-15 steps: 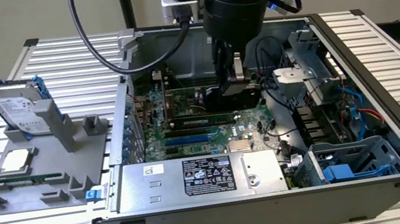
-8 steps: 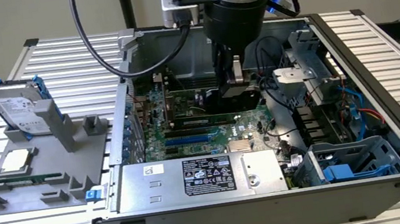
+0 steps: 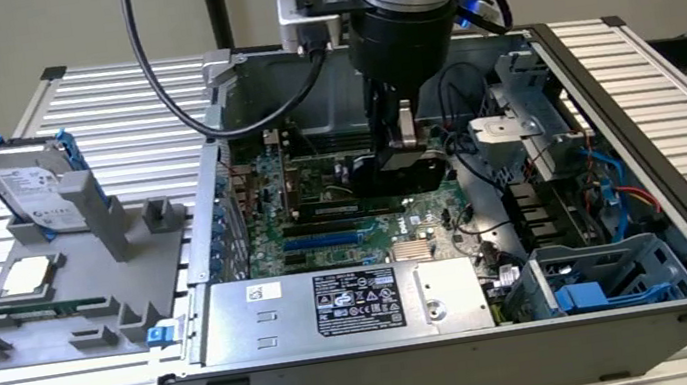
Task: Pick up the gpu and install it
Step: 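Insert the gpu into the slot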
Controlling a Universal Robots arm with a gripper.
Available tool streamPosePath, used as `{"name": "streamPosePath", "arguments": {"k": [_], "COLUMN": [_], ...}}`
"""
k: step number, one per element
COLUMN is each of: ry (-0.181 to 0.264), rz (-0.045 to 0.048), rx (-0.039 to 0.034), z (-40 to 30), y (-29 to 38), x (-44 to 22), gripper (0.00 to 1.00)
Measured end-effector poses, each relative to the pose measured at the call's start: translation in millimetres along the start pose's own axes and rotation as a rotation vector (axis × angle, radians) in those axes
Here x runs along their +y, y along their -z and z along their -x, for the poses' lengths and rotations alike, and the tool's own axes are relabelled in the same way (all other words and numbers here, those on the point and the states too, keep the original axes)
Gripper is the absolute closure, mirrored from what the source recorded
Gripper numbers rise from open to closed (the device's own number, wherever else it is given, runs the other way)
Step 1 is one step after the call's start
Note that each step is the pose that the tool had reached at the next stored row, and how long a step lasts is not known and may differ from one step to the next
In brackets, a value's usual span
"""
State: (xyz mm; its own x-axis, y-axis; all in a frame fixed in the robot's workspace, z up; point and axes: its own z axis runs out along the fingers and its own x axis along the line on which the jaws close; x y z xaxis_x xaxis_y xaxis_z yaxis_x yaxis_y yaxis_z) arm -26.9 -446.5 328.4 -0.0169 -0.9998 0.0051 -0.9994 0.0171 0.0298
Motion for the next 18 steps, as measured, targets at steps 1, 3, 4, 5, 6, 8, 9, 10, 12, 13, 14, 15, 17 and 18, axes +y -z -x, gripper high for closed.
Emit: {"name": "streamPosePath", "arguments": {"k": [1,3,4,5,6,8,9,10,12,13,14,15,17,18], "ry": [0.000,-0.001,-0.001,-0.001,-0.002,-0.002,-0.002,-0.003,-0.003,-0.004,-0.004,-0.004,-0.004,-0.005], "rz": [0.0000,0.0000,0.0001,0.0000,0.0000,0.0000,0.0000,0.0000,-0.0001,-0.0001,0.0000,0.0000,-0.0001,0.0000], "rx": [0.0000,0.0001,0.0001,0.0000,0.0000,-0.0001,0.0000,-0.0001,-0.0003,-0.0002,-0.0001,-0.0001,-0.0004,-0.0003], "z": [0.2,0.6,0.8,1.0,1.2,1.6,1.8,1.9,2.4,2.5,2.7,2.8,2.9,3.0], "y": [-0.7,-1.8,-2.3,-2.8,-3.3,-4.2,-4.6,-5.1,-6.0,-6.4,-6.7,-7.2,-8.3,-8.9], "x": [0.0,0.0,-0.1,-0.1,-0.1,-0.1,-0.1,-0.1,-0.1,-0.2,-0.2,-0.2,-0.2,-0.2], "gripper": [1.00,1.00,1.00,1.00,1.00,1.00,1.00,1.00,1.00,1.00,1.00,1.00,1.00,1.00]}}
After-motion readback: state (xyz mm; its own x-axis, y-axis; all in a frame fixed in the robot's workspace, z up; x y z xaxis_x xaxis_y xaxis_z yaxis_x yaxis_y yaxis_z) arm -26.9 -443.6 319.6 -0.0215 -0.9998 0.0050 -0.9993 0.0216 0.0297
